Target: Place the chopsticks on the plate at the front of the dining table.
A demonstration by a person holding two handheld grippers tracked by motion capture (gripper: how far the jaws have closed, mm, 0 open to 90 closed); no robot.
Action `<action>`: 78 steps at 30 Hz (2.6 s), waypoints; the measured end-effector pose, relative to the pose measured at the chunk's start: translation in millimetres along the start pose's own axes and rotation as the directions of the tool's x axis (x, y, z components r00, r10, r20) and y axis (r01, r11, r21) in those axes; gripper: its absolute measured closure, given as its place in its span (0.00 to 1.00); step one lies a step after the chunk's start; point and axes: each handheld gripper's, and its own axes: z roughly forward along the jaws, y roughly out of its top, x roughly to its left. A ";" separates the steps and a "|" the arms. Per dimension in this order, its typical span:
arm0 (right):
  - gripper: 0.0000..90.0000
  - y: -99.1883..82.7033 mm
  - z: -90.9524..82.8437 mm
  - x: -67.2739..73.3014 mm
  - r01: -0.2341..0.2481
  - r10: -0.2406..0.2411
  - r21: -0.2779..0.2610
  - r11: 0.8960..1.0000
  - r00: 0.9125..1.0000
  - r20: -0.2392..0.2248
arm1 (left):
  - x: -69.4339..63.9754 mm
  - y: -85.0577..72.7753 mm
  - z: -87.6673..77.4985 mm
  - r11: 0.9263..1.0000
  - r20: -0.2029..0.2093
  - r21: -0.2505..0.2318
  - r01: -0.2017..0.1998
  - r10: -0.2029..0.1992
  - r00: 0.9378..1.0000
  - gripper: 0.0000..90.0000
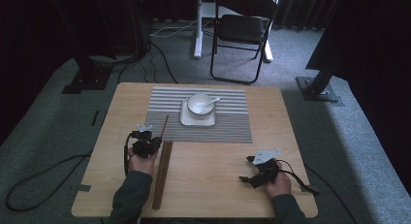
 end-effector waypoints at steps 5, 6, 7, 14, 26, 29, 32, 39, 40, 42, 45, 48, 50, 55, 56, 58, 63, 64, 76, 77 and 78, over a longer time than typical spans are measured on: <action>0.12 0.0 0.0 0.0 0.000 0.000 0.000 1.000 1.000 0.000 | 0.3 5.2 1.4 1.000 -0.002 -0.006 0.005 -0.005 1.000 0.94; 0.12 0.0 0.0 0.0 0.000 0.000 0.000 1.000 1.000 0.000 | 0.8 5.7 1.9 1.000 -0.003 -0.007 0.011 -0.011 1.000 0.94; 0.12 0.0 0.0 0.0 0.000 0.000 0.000 1.000 1.000 0.000 | 1.5 6.2 2.2 1.000 -0.003 -0.004 0.013 -0.013 1.000 0.94; 0.12 0.0 0.0 0.0 0.000 0.000 0.000 1.000 1.000 0.000 | 2.1 11.2 3.6 1.000 -0.003 -0.011 0.024 -0.024 1.000 0.94; 0.12 0.0 0.0 0.0 0.000 0.000 0.000 1.000 1.000 0.000 | -0.5 16.2 8.1 0.999 0.006 -0.017 0.037 -0.037 0.999 0.94; 0.12 0.0 0.0 0.0 0.000 0.000 0.000 1.000 1.000 0.000 | -0.7 17.3 8.9 0.999 0.006 -0.014 0.039 -0.039 0.999 0.94; 0.12 0.0 0.0 0.0 0.000 0.000 0.000 1.000 1.000 0.000 | -0.8 18.5 10.8 0.999 0.007 -0.013 0.044 -0.043 0.999 0.94; 0.12 0.0 -0.1 -0.1 0.001 -0.001 0.001 1.000 1.000 0.000 | 0.5 22.4 14.0 0.998 0.010 -0.014 0.054 -0.054 0.998 0.94; 0.12 0.0 -0.1 0.0 0.001 -0.001 0.001 1.000 1.000 0.000 | 1.1 22.8 14.4 0.998 0.011 -0.015 0.058 -0.057 0.998 0.94; 0.12 0.0 -0.1 0.0 0.001 -0.001 0.001 1.000 1.000 0.000 | 2.8 24.0 14.8 0.997 0.031 -0.012 0.076 -0.075 0.997 0.94; 0.12 0.0 -0.1 0.0 0.000 0.000 0.001 1.000 1.000 0.000 | 2.9 25.8 14.8 0.996 0.038 -0.012 0.088 -0.087 0.995 0.94; 0.12 0.0 -0.1 0.0 0.001 -0.001 0.001 1.000 1.000 0.000 | 2.4 27.5 15.8 0.996 0.039 -0.015 0.090 -0.089 0.995 0.94; 0.12 0.0 0.0 0.0 0.000 0.000 0.000 1.000 1.000 0.000 | 2.0 28.6 16.5 0.996 0.038 -0.014 0.090 -0.089 0.995 0.94; 0.12 0.0 0.0 0.0 0.000 0.000 0.000 1.000 1.000 0.000 | 1.3 31.0 18.2 0.995 0.041 -0.019 0.097 -0.096 0.995 0.94; 0.12 0.0 0.0 0.0 0.000 0.000 0.000 1.000 1.000 0.000 | 1.3 31.0 18.2 0.995 0.041 -0.019 0.097 -0.096 0.995 0.94; 0.12 0.0 0.0 0.0 0.000 0.000 0.000 1.000 1.000 0.000 | 2.2 32.0 19.3 0.994 0.042 -0.022 0.108 -0.107 0.993 0.94; 0.12 0.0 0.0 0.0 0.000 0.000 0.000 1.000 1.000 0.000 | 2.9 33.3 21.8 0.994 0.042 -0.018 0.110 -0.109 0.993 0.94; 0.12 0.0 0.0 0.0 0.000 0.000 0.000 1.000 1.000 0.000 | 2.5 33.7 22.5 0.993 0.041 -0.019 0.114 -0.113 0.993 0.94; 0.12 0.0 0.0 0.0 0.000 0.000 0.000 1.000 1.000 0.000 | -1.1 43.6 25.0 0.992 0.043 -0.033 0.118 -0.116 0.992 0.94; 0.12 0.0 0.0 0.0 0.000 0.000 0.000 1.000 1.000 0.000 | -1.4 44.2 25.2 0.993 0.041 -0.032 0.115 -0.113 0.993 0.94; 0.12 0.0 0.0 0.0 0.000 0.000 0.000 1.000 1.000 0.000 | -1.6 44.6 25.7 0.993 0.040 -0.032 0.114 -0.112 0.993 0.94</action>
